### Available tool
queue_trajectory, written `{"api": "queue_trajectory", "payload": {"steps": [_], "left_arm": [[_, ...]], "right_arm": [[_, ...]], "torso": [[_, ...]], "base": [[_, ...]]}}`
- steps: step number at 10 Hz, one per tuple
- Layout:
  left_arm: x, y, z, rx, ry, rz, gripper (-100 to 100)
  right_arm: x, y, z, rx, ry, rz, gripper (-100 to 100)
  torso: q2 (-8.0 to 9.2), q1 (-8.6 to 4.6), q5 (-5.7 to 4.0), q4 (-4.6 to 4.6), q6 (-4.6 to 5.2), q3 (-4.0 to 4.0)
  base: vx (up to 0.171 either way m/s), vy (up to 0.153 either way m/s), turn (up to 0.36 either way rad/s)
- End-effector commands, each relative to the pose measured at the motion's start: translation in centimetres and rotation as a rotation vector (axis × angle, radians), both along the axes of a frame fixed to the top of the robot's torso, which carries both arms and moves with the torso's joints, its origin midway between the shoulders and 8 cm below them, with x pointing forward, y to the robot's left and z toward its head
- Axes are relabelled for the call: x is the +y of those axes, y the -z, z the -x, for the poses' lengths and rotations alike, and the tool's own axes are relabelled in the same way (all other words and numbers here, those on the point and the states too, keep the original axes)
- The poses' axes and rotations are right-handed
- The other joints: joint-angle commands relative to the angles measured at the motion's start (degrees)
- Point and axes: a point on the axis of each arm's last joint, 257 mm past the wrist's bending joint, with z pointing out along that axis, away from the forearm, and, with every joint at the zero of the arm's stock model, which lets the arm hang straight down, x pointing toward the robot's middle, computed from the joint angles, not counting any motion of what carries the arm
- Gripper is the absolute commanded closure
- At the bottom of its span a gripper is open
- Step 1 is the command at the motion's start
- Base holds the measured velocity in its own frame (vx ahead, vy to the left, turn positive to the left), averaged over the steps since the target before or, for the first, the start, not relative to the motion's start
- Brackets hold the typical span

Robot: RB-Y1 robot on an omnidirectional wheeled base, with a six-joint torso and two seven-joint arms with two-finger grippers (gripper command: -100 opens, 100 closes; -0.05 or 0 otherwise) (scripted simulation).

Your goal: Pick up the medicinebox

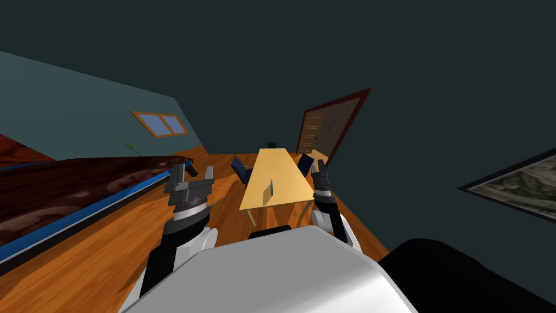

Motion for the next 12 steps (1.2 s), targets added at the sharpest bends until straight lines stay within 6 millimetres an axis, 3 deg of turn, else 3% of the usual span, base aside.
{"api": "queue_trajectory", "payload": {"steps": [1,4,5,7,12], "left_arm": [[0.0,0.0,0.0,0.000,0.000,0.000,0],[0.0,0.0,0.0,0.000,0.000,0.000,0],[0.0,0.0,0.0,0.000,0.000,0.000,0],[0.0,0.0,0.0,0.000,0.000,0.000,0],[0.0,0.0,0.0,0.000,0.000,0.000,0]], "right_arm": [[1.6,0.8,-0.8,0.018,-0.033,0.029,-100],[5.2,2.9,-2.2,0.060,-0.099,0.090,-100],[5.5,2.9,-2.2,0.060,-0.101,0.092,-100],[8.2,5.1,-3.2,0.098,-0.152,0.149,-100],[13.3,8.3,-3.5,0.145,-0.231,0.238,-100]], "torso": [[0.00,0.00,0.00,0.00,0.00,0.00],[0.27,0.11,0.02,0.06,-0.02,0.16],[0.29,0.16,0.03,0.06,-0.03,0.17],[0.22,0.14,0.03,0.05,-0.03,0.13],[0.19,0.13,0.03,0.04,-0.03,0.11]], "base": [[-0.035,0.016,0.252],[-0.079,0.031,0.252],[-0.061,0.039,0.102],[-0.060,0.047,0.320],[-0.043,0.037,0.177]]}}
